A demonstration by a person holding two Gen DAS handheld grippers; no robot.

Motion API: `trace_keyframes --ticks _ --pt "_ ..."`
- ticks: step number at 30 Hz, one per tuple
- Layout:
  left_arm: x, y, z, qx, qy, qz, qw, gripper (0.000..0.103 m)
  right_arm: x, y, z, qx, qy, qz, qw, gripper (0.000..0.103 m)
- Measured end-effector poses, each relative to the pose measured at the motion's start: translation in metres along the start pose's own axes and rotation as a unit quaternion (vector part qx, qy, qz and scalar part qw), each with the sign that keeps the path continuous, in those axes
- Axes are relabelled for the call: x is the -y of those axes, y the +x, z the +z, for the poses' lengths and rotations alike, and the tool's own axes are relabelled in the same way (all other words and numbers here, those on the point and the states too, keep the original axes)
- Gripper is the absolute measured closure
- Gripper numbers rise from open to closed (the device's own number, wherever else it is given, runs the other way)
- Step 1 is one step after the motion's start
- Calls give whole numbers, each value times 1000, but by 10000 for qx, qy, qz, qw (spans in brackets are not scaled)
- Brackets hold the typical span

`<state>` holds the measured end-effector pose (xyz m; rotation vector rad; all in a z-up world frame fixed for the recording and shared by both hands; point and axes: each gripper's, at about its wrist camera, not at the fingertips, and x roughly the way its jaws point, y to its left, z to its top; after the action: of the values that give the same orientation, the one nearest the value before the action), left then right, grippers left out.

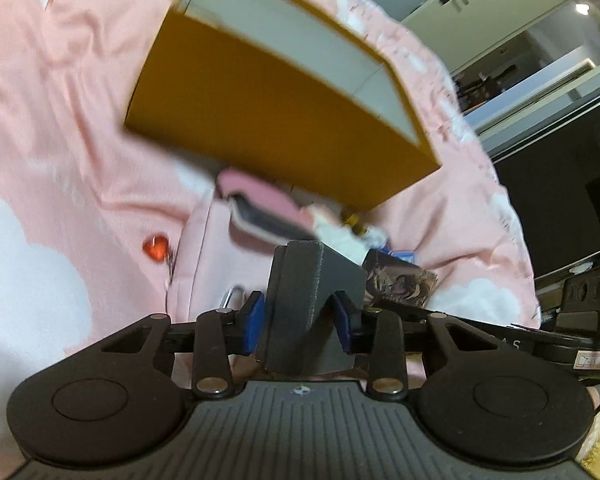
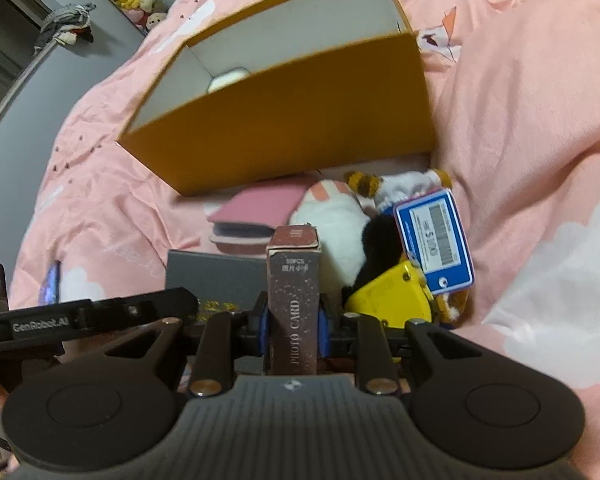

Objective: Organize objects
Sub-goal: 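Carry the grey box and packet over the orange box with both grippers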

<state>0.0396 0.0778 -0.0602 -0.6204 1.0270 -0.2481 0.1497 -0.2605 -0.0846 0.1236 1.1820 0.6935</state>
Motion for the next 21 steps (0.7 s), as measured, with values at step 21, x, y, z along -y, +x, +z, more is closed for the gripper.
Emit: trace_keyframes --ticks 21 --pt "45 -53 116 1076 623 -6 9922 80 -45 -43 126 882 -708 678 9913 79"
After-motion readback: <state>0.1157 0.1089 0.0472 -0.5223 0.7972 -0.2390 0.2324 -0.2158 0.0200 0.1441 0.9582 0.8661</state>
